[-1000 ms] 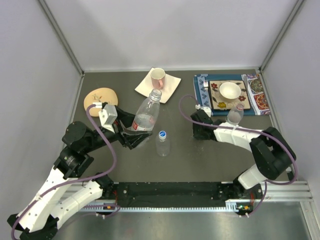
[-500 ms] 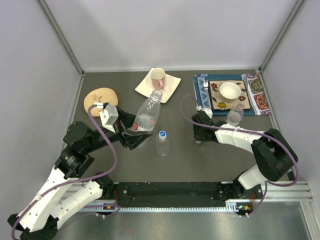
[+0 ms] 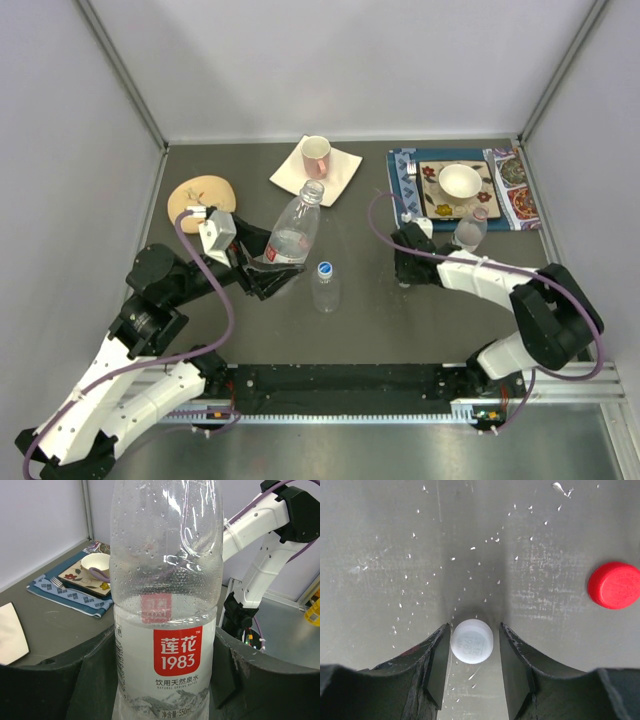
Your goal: Unscrew the bottle caps
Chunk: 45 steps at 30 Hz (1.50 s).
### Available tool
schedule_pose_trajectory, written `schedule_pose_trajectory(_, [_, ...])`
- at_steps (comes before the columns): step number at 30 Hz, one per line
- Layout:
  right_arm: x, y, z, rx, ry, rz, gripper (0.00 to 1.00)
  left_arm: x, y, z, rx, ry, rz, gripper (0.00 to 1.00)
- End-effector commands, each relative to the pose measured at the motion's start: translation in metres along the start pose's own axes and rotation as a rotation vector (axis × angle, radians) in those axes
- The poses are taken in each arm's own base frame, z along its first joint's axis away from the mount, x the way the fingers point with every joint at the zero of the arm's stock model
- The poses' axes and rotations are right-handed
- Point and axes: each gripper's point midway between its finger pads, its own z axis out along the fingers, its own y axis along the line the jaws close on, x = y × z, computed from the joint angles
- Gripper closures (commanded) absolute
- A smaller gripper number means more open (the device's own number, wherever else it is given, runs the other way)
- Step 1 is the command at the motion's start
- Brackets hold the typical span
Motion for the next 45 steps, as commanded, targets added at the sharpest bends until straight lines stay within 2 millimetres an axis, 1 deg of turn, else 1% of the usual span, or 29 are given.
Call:
schedule_pose_trajectory(1, [-0.012, -0.005, -0.010, -0.007, -0.056, 0.008, 0.56, -0.005, 0.001, 0.000, -0.002, -0.029, 0.014, 0.34])
schedule_pose_trajectory(3, [-0.018, -0.001, -0.014, -0.032, -0.077, 0.005, 0.53, -0.005, 0.000, 0.001, 0.001, -0.028, 0.009, 0.34])
schedule_pose_trajectory(4, [-0.021, 0.000, -0.017, -0.039, -0.090, 0.005, 0.50, -0.005, 0.000, 0.001, 0.003, -0.031, 0.011, 0.34])
schedule_pose_trajectory(5, [-0.029, 0.004, -0.024, -0.061, -0.117, 0.013, 0.49, -0.004, 0.000, 0.001, 0.004, -0.028, 0.006, 0.34])
schedule_pose_trajectory(7, [-0.039, 0.007, -0.033, -0.079, -0.149, 0.004, 0.45, -0.005, 0.000, 0.002, 0.006, -0.030, 0.009, 0.34])
schedule_pose_trajectory(8, [-0.050, 0.010, -0.042, -0.100, -0.182, 0.013, 0.44, -0.006, 0.000, 0.002, 0.006, -0.031, 0.009, 0.34])
schedule_pose_trajectory(10, [-0.057, 0.011, -0.052, -0.107, -0.197, 0.005, 0.41, -0.005, 0.001, 0.002, 0.004, -0.028, 0.006, 0.34])
schedule_pose_trajectory(11, [-0.068, 0.017, -0.062, -0.130, -0.223, 0.006, 0.40, -0.006, 0.001, 0.002, 0.003, -0.031, 0.009, 0.34])
schedule_pose_trajectory(13, [-0.081, 0.022, -0.081, -0.162, -0.263, 0.008, 0.40, -0.005, 0.002, 0.003, -0.001, -0.029, 0.006, 0.34])
schedule_pose_trajectory(14, [-0.091, 0.030, -0.095, -0.201, -0.294, 0.008, 0.39, -0.004, 0.002, 0.003, -0.003, -0.025, 0.005, 0.34])
schedule_pose_trajectory(15, [-0.101, 0.033, -0.112, -0.233, -0.333, 0.019, 0.39, -0.002, 0.004, 0.004, -0.004, -0.020, 0.005, 0.33])
schedule_pose_trajectory(16, [-0.107, 0.037, -0.124, -0.258, -0.358, 0.024, 0.39, -0.001, 0.005, 0.005, -0.006, -0.019, 0.005, 0.33])
schedule_pose_trajectory(17, [-0.119, 0.045, -0.144, -0.307, -0.390, 0.023, 0.39, 0.001, 0.006, 0.006, -0.007, -0.014, 0.003, 0.33])
schedule_pose_trajectory(18, [-0.128, 0.049, -0.165, -0.347, -0.433, 0.032, 0.39, 0.003, 0.007, 0.008, -0.007, -0.007, -0.002, 0.33])
schedule_pose_trajectory(19, [-0.145, 0.054, -0.190, -0.392, -0.485, 0.045, 0.38, 0.003, 0.007, 0.009, -0.006, -0.005, -0.002, 0.33])
schedule_pose_trajectory(21, [-0.159, 0.060, -0.228, -0.467, -0.550, 0.048, 0.36, 0.003, 0.009, 0.013, -0.004, -0.001, -0.002, 0.33])
schedule_pose_trajectory(22, [-0.176, 0.063, -0.259, -0.514, -0.608, 0.063, 0.34, 0.003, 0.010, 0.014, -0.001, 0.001, -0.003, 0.33])
schedule_pose_trajectory(24, [-0.189, 0.063, -0.292, -0.565, -0.665, 0.069, 0.30, 0.003, 0.012, 0.019, 0.000, 0.010, -0.005, 0.33])
schedule_pose_trajectory(25, [-0.198, 0.068, -0.326, -0.647, -0.713, 0.062, 0.28, 0.003, 0.012, 0.021, 0.006, 0.015, -0.004, 0.33])
schedule_pose_trajectory(27, [-0.206, 0.078, -0.362, -0.764, -0.760, 0.051, 0.24, 0.003, 0.013, 0.028, 0.020, 0.028, -0.006, 0.33])
schedule_pose_trajectory(28, [-0.206, 0.088, -0.390, -0.872, -0.777, 0.019, 0.23, 0.001, 0.012, 0.030, 0.033, 0.028, -0.001, 0.33])
schedule_pose_trajectory(30, [-0.210, 0.099, -0.423, -1.005, -0.816, 0.020, 0.21, 0.005, 0.015, 0.037, 0.042, 0.050, -0.014, 0.33])
schedule_pose_trajectory(31, [-0.205, 0.105, -0.438, -1.083, -0.816, -0.009, 0.21, 0.004, 0.015, 0.039, 0.050, 0.052, -0.017, 0.33])
schedule_pose_trajectory(34, [-0.203, 0.118, -0.457, -1.191, -0.794, -0.029, 0.18, 0.002, 0.011, 0.047, 0.090, 0.050, -0.032, 0.33])
schedule_pose_trajectory(35, [-0.203, 0.125, -0.451, -1.199, -0.766, -0.040, 0.18, 0.004, 0.011, 0.049, 0.101, 0.058, -0.041, 0.33])
schedule_pose_trajectory(37, [-0.198, 0.133, -0.451, -1.230, -0.734, -0.065, 0.18, 0.003, 0.010, 0.052, 0.111, 0.060, -0.047, 0.33])
schedule_pose_trajectory(38, [-0.197, 0.138, -0.447, -1.231, -0.721, -0.073, 0.17, 0.005, 0.011, 0.054, 0.115, 0.066, -0.051, 0.33])
schedule_pose_trajectory(41, [-0.193, 0.147, -0.442, -1.238, -0.700, -0.101, 0.17, 0.007, 0.012, 0.057, 0.115, 0.074, -0.054, 0.33])
schedule_pose_trajectory(45, [-0.192, 0.158, -0.429, -1.221, -0.669, -0.114, 0.17, 0.009, 0.012, 0.060, 0.118, 0.080, -0.061, 0.33])
